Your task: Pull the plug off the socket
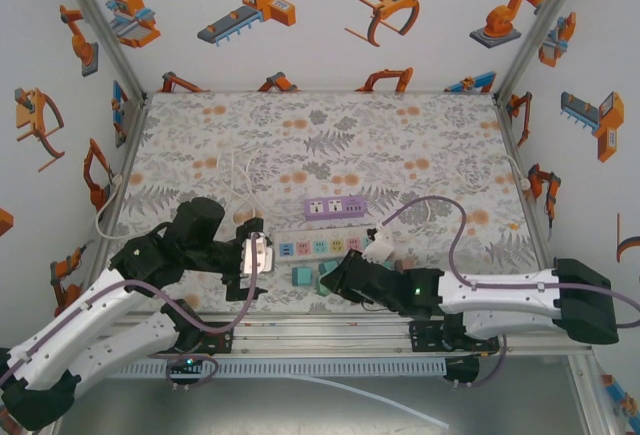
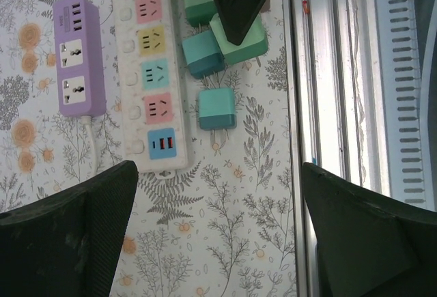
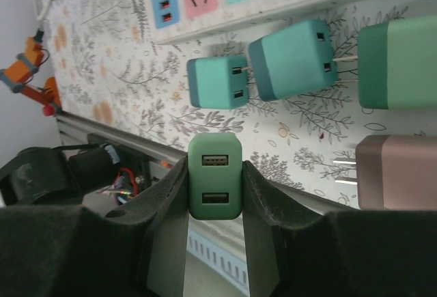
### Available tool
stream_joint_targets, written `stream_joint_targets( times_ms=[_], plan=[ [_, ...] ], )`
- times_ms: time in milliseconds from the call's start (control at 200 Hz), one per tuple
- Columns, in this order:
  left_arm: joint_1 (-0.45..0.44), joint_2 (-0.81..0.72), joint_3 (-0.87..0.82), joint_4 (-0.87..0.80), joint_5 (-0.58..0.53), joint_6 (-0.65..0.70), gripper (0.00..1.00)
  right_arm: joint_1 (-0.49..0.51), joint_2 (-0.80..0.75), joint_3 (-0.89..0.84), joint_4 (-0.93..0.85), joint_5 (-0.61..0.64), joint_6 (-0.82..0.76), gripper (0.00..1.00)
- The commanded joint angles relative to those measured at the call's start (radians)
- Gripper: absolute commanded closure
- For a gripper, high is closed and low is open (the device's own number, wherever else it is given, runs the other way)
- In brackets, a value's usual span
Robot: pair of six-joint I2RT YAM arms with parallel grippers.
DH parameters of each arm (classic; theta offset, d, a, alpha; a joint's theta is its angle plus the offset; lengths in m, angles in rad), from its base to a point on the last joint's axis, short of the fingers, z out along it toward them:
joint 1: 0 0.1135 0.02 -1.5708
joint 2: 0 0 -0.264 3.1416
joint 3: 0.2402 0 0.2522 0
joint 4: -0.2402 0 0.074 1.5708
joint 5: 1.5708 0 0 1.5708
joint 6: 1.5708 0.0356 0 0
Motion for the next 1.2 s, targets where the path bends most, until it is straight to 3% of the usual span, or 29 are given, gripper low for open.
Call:
stream_joint_targets(
  times_ms=[0,375,521,771,1197],
  plan=[
    [-0.006,0.008,-0.002,-0.046,0.041,0.086,0.03,0.016,0.042,0.01,0.006,0.084,0.048,0.84],
    [-0.005,0.029,-0.012,-0.054,0.064,0.118,0.03,0.031,0.181,-0.051,0.157,0.099,0.119,0.8],
    [-0.006,0.023,-0.022,-0.04,0.062,0.119,0.03,0.035,0.185,-0.048,0.098,0.099,0.159,0.75],
    [-0.005,0.027,-0.026,-0.031,0.063,0.112,0.03,0.043,0.16,0.007,-0.071,0.095,0.178,0.58],
    [-0.005,0.006,-0.036,-0.024,0.058,0.087,0.03,0.048,0.073,0.044,-0.196,0.101,0.174,0.52]
  ],
)
